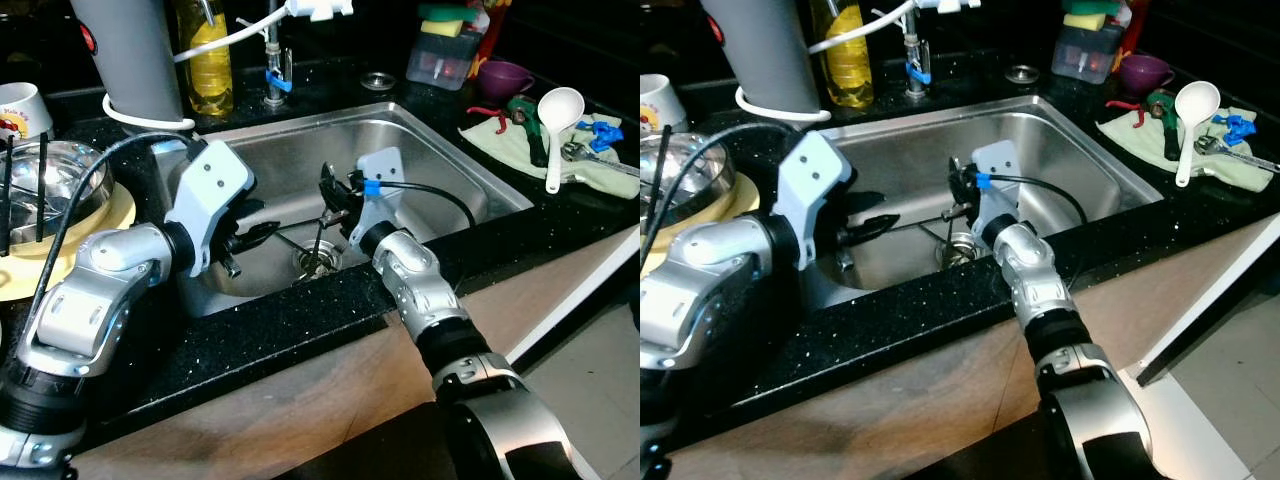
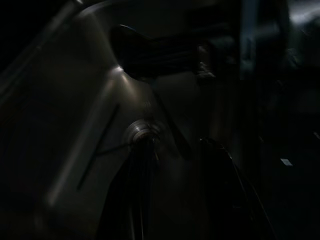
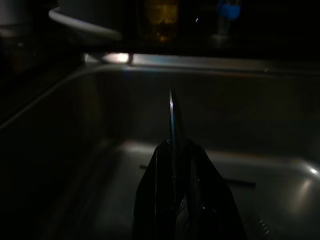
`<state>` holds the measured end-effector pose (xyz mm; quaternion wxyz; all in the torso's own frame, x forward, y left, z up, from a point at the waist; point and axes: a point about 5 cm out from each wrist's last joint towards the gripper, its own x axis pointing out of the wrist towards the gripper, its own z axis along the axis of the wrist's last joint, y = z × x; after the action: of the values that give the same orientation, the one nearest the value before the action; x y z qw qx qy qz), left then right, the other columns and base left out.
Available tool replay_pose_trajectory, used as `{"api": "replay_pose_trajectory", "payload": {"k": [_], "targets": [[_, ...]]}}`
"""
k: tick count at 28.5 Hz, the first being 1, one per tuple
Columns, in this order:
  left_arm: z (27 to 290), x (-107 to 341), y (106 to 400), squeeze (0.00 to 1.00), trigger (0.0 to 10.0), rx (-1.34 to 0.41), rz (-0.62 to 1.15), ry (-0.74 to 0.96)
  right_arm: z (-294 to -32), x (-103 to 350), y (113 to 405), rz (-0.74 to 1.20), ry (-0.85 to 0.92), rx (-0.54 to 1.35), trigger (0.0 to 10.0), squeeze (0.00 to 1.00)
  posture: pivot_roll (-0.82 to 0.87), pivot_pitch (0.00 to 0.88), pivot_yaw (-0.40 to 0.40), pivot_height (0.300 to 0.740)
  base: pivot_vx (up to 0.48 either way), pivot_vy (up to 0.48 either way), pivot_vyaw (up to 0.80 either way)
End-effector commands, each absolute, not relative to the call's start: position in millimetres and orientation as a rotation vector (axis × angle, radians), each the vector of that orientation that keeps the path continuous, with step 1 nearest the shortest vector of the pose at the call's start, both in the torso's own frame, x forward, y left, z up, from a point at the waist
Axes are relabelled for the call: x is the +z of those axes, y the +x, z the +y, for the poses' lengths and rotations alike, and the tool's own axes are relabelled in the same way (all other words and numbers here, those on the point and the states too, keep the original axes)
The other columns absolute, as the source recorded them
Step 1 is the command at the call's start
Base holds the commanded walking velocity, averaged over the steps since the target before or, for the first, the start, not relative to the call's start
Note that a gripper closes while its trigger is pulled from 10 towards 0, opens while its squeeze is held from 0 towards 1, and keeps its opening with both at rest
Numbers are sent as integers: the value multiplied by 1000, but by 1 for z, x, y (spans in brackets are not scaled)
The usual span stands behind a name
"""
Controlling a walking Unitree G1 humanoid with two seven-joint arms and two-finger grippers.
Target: Kitchen organization
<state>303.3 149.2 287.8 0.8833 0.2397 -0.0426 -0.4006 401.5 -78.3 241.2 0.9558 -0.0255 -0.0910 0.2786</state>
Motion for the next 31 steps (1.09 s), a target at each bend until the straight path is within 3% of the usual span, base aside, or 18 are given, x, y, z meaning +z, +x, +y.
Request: {"api": "replay_pose_trajectory", "payload": {"k": [1, 13, 14, 15, 16, 17, 18, 19, 27, 31], "targets": [[150, 281, 299, 0, 10000, -871, -28, 508, -79, 210, 401, -20, -20, 591, 10000, 0, -44, 218, -28, 740, 0, 0, 0], [152, 281, 298, 0, 10000, -864, 21, 510, -75, 213, 404, 48, 10, 637, 10000, 0, -43, 220, -25, 740, 0, 0, 0], [152, 282, 298, 0, 10000, -861, 22, 511, -76, 214, 404, 50, 11, 633, 10000, 490, -43, 219, -24, 740, 0, 0, 0], [152, 282, 298, 0, 10000, -859, 22, 512, -76, 215, 405, 52, 11, 631, 10000, 490, -43, 219, -24, 740, 0, 0, 0], [152, 282, 299, 0, 10000, -855, 21, 512, -77, 216, 405, 49, 10, 625, 10000, 1000, -45, 217, -24, 740, 0, 0, 0], [152, 282, 299, 0, 10000, -850, 19, 512, -78, 217, 406, 39, 5, 614, 10000, 1000, -46, 216, -22, 740, 0, 0, 0], [152, 283, 299, 0, 10000, -844, 15, 510, -80, 220, 407, 26, -1, 601, 10000, 871, -46, 216, -22, 740, 0, 0, 0], [152, 283, 300, 0, 10000, -828, 5, 501, -82, 223, 407, 5, 5, 585, 10000, 0, -47, 215, -23, 740, 0, 0, 0], [153, 293, 312, 0, 10000, -701, -67, 409, -96, 257, 409, -179, 158, 501, 10000, 0, -49, 210, -17, 740, 0, 0, 0], [148, 296, 318, 0, 10000, -624, -101, 270, -109, 281, 396, -335, 287, 444, 10000, 0, -55, 207, -9, 740, 0, 0, 0]]}}
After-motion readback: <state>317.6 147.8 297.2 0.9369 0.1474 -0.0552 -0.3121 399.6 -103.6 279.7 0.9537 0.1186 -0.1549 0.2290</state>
